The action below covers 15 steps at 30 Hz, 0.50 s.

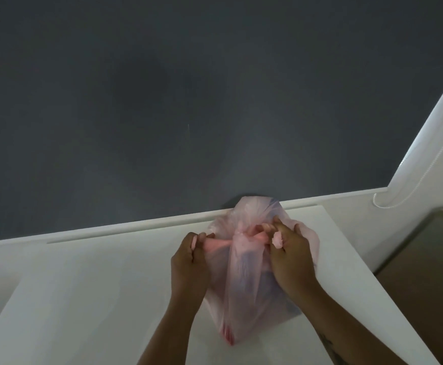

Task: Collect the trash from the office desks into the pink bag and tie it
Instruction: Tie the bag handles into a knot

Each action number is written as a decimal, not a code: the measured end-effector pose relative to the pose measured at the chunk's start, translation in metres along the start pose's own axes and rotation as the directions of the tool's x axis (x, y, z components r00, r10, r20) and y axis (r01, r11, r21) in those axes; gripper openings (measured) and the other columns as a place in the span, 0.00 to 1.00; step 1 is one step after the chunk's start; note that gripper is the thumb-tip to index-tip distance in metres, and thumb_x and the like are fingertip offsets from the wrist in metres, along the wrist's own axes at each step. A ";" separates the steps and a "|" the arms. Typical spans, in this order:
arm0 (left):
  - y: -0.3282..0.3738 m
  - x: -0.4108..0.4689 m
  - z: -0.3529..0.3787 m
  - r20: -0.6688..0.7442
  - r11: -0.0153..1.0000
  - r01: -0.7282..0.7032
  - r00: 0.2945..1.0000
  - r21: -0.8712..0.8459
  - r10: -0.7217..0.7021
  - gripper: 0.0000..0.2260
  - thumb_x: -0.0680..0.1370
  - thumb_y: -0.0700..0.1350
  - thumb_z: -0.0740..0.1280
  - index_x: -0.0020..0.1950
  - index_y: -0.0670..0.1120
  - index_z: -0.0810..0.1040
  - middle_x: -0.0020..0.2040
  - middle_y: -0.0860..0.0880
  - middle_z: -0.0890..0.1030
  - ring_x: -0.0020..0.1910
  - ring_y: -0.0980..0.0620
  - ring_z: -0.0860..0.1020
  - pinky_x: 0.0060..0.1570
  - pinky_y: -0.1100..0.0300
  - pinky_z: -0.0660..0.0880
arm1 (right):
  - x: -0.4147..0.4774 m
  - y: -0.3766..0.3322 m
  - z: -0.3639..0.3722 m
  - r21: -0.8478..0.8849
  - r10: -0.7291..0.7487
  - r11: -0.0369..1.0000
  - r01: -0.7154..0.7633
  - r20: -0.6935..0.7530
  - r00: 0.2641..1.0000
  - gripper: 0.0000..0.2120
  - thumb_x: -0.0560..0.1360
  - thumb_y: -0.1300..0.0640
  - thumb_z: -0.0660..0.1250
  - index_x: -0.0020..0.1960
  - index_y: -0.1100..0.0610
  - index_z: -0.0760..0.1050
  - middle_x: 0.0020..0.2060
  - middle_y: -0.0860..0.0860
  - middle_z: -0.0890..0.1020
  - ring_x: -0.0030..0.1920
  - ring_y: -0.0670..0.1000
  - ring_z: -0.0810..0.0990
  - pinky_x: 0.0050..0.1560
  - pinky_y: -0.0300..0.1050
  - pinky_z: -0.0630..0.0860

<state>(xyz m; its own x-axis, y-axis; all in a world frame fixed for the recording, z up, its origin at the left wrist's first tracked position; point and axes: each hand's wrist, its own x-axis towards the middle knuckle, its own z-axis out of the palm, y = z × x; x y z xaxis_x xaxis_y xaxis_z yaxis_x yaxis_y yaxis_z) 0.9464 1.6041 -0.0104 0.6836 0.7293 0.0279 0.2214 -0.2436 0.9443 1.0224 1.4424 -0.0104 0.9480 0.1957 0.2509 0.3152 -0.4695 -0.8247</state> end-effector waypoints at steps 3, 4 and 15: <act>-0.001 0.006 -0.006 -0.008 0.999 -0.028 1.000 -0.035 0.028 0.15 0.83 0.47 0.59 0.40 0.42 0.74 0.34 0.49 0.76 0.34 0.50 0.72 0.36 0.56 0.70 | 0.009 -0.006 0.007 0.019 0.030 0.999 -0.029 -0.104 0.994 0.11 0.80 0.57 0.62 0.53 0.61 0.80 0.48 0.55 0.83 0.48 0.50 0.80 0.67 0.54 0.71; -0.002 0.008 -0.008 0.009 0.998 -0.033 0.999 -0.059 0.034 0.14 0.83 0.49 0.60 0.41 0.44 0.75 0.35 0.50 0.77 0.36 0.51 0.73 0.37 0.57 0.70 | 0.012 -0.006 0.008 -0.037 0.025 0.999 -0.029 -0.118 0.993 0.14 0.80 0.52 0.59 0.51 0.58 0.81 0.48 0.52 0.84 0.50 0.49 0.80 0.70 0.57 0.68; -0.035 0.010 0.018 0.434 0.903 0.282 0.892 -0.323 -0.123 0.23 0.77 0.66 0.61 0.68 0.56 0.76 0.61 0.50 0.83 0.60 0.48 0.81 0.62 0.40 0.76 | -0.026 0.020 -0.026 0.275 0.451 0.875 -0.399 -0.164 0.877 0.37 0.70 0.34 0.62 0.76 0.40 0.56 0.75 0.47 0.65 0.71 0.57 0.68 0.69 0.53 0.67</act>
<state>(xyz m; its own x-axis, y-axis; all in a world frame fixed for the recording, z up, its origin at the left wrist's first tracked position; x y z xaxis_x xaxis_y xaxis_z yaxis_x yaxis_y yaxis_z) 0.9581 1.6083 -0.0493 0.8848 0.4031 -0.2337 0.1678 0.1923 0.9669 1.0051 1.4060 -0.0200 0.9809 -0.1818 -0.0688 -0.1140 -0.2516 -0.9611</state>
